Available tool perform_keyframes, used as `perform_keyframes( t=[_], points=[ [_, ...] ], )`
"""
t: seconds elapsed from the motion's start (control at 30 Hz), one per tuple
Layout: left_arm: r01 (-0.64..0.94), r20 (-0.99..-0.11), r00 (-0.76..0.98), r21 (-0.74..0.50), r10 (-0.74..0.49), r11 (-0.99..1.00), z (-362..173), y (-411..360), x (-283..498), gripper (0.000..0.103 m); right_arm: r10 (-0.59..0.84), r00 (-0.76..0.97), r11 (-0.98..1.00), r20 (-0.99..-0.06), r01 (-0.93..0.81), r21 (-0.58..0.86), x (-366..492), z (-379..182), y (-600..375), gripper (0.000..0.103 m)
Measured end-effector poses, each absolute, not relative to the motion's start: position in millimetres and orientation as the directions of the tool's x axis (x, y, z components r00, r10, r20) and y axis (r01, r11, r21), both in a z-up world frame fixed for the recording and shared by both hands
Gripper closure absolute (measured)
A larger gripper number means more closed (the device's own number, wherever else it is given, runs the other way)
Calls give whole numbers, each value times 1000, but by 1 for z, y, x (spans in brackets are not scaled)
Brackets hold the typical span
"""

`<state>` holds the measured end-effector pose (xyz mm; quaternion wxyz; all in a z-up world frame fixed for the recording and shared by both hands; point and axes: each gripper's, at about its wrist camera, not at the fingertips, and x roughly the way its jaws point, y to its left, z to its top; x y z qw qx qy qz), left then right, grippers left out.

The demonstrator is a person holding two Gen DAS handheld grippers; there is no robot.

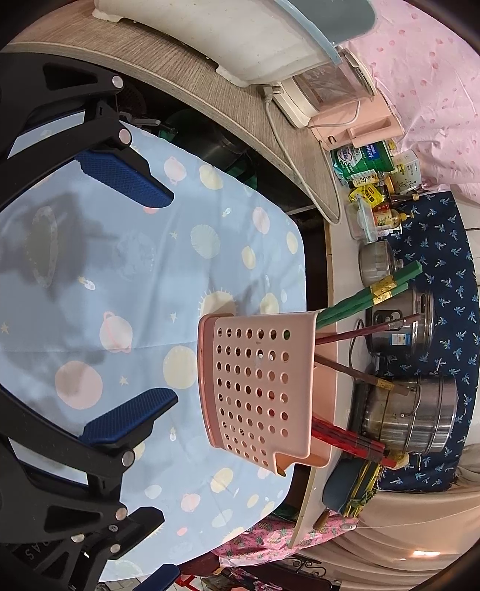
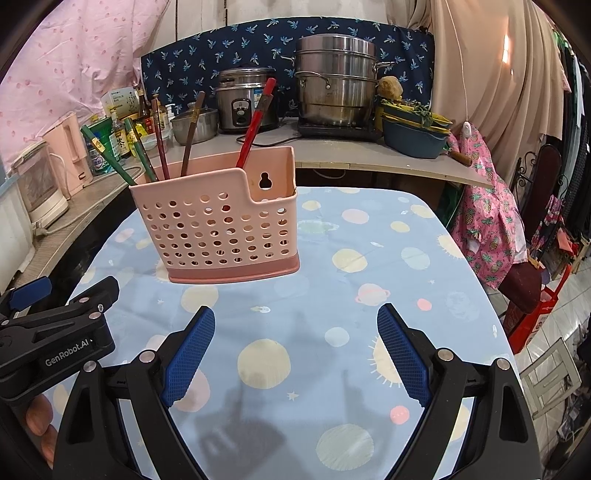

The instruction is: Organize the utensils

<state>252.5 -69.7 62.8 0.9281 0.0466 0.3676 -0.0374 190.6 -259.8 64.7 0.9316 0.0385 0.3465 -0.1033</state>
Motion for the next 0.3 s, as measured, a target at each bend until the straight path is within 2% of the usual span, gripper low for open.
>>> perform_keyframes(
  t=[0.3],
  points=[
    [107,-686,727,71,-29,992,60,-71,253,9,-170,734,976,-657,216,-10,195,63,-257,17]
  ],
)
